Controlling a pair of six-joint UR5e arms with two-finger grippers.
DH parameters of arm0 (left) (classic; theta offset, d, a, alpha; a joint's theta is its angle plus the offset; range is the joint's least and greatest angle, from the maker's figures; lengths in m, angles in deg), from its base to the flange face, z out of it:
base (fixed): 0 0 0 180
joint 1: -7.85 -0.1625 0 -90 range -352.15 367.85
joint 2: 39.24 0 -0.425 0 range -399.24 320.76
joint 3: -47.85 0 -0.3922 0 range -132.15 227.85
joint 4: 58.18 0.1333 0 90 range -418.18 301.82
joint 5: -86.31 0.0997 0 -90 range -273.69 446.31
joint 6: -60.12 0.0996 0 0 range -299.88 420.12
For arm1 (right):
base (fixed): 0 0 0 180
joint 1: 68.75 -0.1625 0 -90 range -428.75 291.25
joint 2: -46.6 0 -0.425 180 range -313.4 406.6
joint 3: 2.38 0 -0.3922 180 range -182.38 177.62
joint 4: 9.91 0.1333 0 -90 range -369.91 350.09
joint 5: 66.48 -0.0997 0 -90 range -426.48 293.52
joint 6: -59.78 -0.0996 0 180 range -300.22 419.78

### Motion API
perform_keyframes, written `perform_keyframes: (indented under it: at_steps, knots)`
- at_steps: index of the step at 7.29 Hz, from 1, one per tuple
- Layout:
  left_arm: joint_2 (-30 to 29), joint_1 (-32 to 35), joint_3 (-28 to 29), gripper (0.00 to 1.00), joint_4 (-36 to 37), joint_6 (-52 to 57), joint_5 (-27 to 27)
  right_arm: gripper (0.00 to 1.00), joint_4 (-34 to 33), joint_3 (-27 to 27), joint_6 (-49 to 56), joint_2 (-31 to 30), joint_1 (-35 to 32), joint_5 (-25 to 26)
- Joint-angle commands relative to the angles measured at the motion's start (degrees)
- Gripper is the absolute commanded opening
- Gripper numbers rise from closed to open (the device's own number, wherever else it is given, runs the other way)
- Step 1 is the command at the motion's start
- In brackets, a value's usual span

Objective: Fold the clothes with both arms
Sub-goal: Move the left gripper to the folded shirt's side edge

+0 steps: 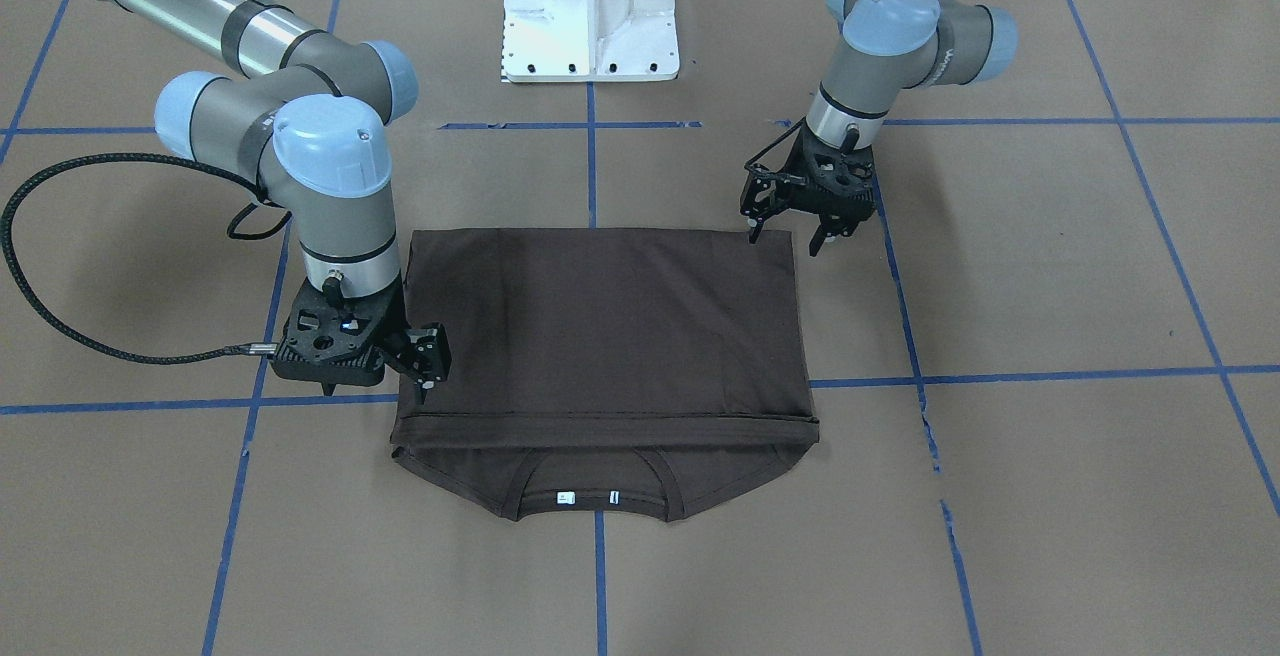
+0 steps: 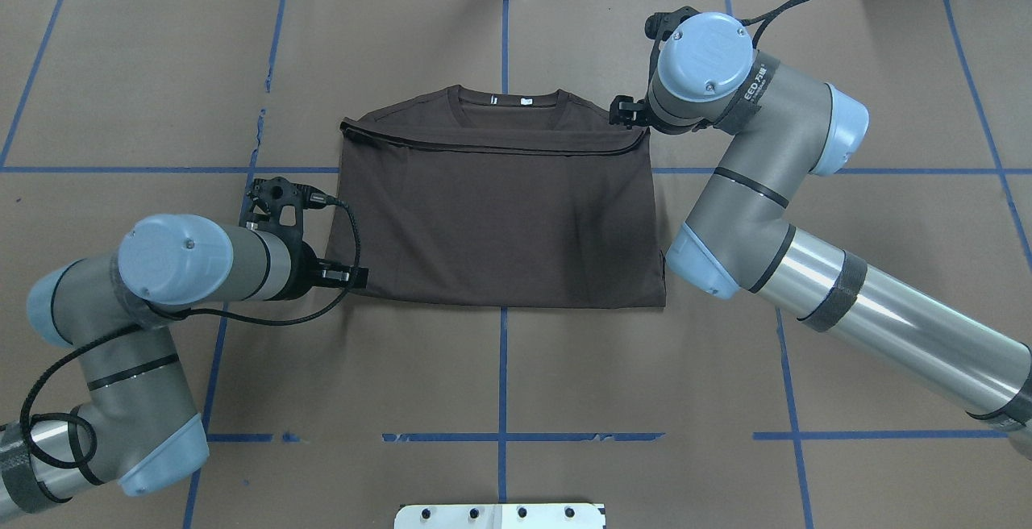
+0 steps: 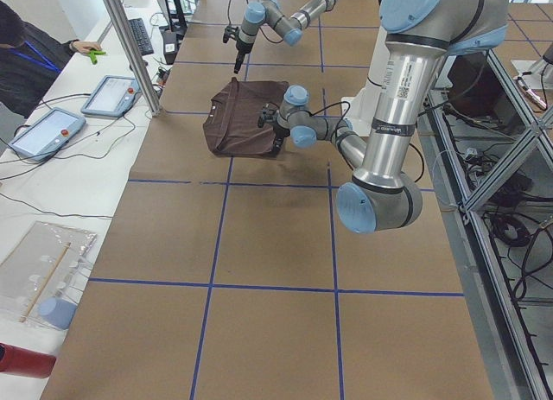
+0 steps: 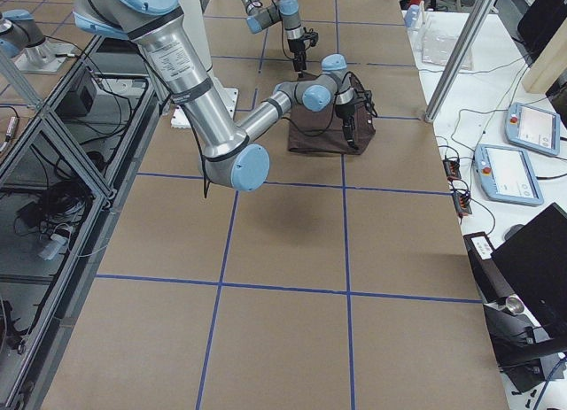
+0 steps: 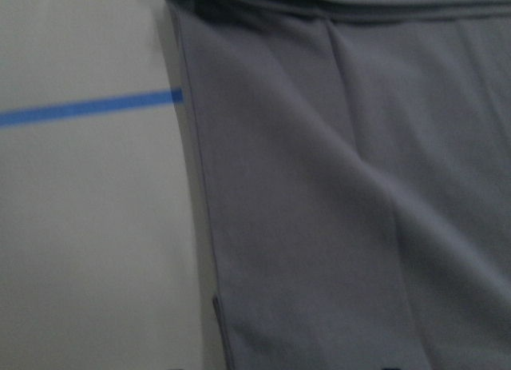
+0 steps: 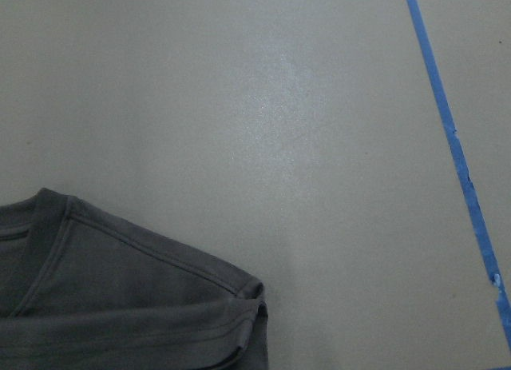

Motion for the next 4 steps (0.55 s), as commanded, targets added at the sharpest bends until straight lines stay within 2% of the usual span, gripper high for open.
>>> perform_keyframes:
  at_steps: [1, 2, 4]
  knots:
    - [0.2, -1.1, 0.2, 0.21, 0.0, -1.0, 1.0, 1.0, 0.0, 0.0, -0.1, -0.1, 0.0, 0.0]
    - [0.3, -1.1, 0.2, 0.0, 0.0, -1.0, 1.0, 1.0, 0.1, 0.0, -0.1, 0.0, 0.0, 0.0]
    - [0.4, -0.7, 0.0, 0.0, 0.1, -0.7, 1.2, 1.0, 0.1, 0.0, -0.3, 0.0, 0.1, 0.0]
